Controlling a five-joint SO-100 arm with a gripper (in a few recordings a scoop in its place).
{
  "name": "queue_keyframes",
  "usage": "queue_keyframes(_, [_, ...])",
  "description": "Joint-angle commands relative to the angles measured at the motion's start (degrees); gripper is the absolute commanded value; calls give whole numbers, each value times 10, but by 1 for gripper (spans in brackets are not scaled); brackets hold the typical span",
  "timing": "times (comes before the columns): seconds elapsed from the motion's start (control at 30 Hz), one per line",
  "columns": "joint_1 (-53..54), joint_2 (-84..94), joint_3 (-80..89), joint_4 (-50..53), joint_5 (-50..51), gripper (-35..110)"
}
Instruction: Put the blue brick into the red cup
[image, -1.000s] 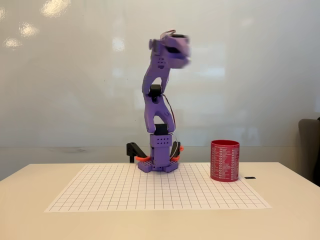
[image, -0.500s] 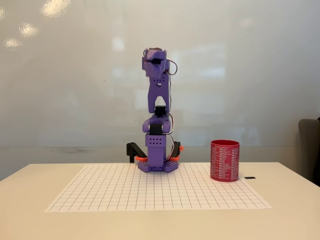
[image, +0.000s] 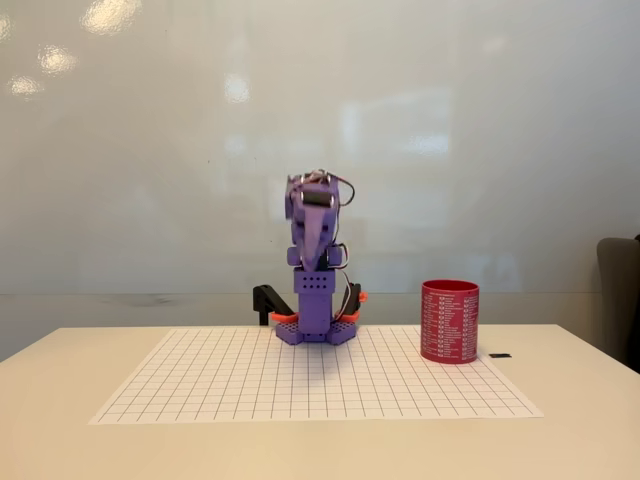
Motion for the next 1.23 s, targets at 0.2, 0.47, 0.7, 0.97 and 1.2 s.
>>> queue_keyframes(0.2, [-14,4,120,47,24,-1])
queue_keyframes(0.47, [-13,4,119,56,33,-1])
queue_keyframes(0.7, [-13,4,119,56,33,-1])
queue_keyframes(0.97, [-13,4,119,56,35,-1])
queue_keyframes(1.2, [-11,4,119,56,37,-1])
